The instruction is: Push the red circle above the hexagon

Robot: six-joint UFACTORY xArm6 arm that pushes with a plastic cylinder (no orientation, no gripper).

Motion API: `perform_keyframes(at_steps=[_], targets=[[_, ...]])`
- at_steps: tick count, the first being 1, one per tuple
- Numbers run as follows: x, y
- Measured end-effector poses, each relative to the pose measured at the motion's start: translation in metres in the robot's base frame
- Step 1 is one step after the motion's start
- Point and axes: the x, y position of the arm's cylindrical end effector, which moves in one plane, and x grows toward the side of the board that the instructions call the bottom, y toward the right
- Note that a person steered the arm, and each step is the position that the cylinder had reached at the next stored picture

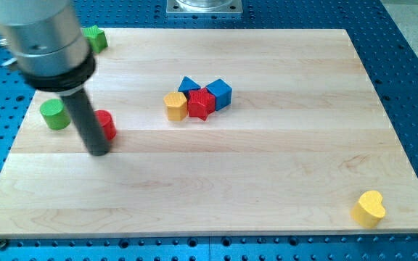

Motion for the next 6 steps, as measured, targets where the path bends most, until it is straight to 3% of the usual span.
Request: perform_keyframes(at_steps=[1,2,3,4,5,6], targets=[[-0.003,-0.028],[-0.046,-0.008],[-0.062,0.028],[-0.003,-0.015],[-0.029,-0.059],[-0.061,-0.05]])
